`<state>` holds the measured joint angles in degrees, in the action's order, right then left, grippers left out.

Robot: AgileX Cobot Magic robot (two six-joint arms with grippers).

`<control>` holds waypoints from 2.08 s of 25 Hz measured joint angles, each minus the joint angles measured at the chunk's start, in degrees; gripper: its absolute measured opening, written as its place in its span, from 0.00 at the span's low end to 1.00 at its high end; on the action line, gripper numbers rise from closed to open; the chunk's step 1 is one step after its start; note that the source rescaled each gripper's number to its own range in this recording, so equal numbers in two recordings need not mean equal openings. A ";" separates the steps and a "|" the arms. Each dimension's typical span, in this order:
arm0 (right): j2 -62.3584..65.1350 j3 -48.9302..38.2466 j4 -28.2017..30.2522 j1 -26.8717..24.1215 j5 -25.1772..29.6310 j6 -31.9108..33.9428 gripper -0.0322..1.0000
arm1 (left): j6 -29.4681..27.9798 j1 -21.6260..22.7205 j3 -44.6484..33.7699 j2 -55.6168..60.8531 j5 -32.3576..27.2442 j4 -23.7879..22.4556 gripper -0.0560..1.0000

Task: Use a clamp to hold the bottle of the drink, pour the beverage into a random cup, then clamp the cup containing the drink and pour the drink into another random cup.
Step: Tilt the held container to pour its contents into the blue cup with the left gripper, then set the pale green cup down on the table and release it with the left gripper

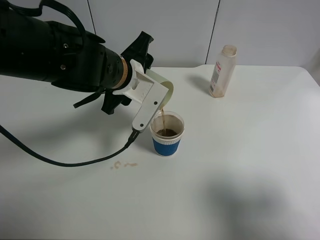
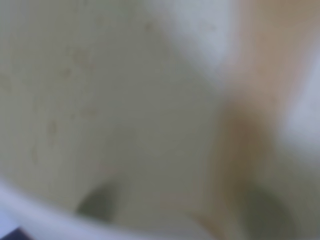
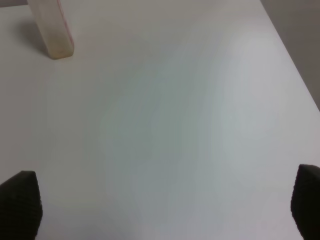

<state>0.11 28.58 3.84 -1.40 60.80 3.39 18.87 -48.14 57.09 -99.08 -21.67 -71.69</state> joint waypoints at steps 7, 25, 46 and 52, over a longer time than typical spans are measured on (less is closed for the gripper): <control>0.00 0.00 0.00 0.00 0.00 0.00 1.00 | -2.14 -0.21 0.00 0.00 -0.23 -1.87 0.08; 0.00 0.00 0.00 0.00 0.00 0.00 1.00 | -11.93 -2.82 0.00 0.00 -3.33 -9.87 0.08; 0.00 0.00 0.00 0.00 0.00 0.00 1.00 | -15.46 -2.82 0.00 0.00 -0.47 7.01 0.08; 0.00 0.00 0.00 0.00 0.00 0.00 1.00 | -15.46 -0.04 0.00 0.00 4.26 14.33 0.08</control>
<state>0.11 28.58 3.84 -1.40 60.80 3.39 3.40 -48.19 57.09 -99.08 -17.41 -57.36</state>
